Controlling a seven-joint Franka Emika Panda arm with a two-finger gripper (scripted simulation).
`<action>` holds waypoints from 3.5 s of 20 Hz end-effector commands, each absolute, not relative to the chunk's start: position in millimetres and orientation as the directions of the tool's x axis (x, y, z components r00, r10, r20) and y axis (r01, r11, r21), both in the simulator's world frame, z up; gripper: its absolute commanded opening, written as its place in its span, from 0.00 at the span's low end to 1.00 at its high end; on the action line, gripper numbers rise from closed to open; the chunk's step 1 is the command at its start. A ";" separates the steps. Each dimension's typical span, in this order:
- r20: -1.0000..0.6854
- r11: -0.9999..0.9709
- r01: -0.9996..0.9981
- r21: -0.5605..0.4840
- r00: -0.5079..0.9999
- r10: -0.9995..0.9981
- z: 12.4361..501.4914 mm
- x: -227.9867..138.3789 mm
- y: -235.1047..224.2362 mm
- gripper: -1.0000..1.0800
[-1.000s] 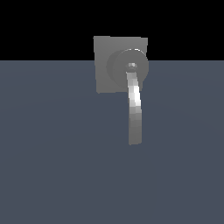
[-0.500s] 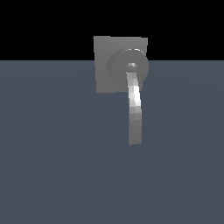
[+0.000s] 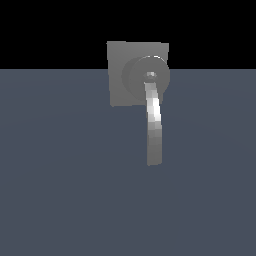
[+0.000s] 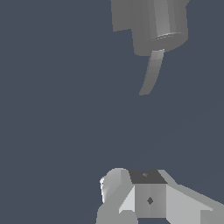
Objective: Turn on the faucet by rotating a designated handle.
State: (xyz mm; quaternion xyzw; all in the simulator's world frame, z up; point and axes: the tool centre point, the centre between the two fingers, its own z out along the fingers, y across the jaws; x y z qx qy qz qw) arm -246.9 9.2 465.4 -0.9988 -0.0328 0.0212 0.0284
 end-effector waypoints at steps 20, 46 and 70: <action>-0.488 -0.801 0.591 0.092 0.728 0.481 336.5 -225.5 -24.4 0.00; -0.867 -0.020 0.892 -0.452 -0.433 0.247 198.3 -205.1 -66.1 0.00; -0.040 -0.177 0.204 -0.963 -0.756 -0.653 135.0 -161.5 -55.9 0.00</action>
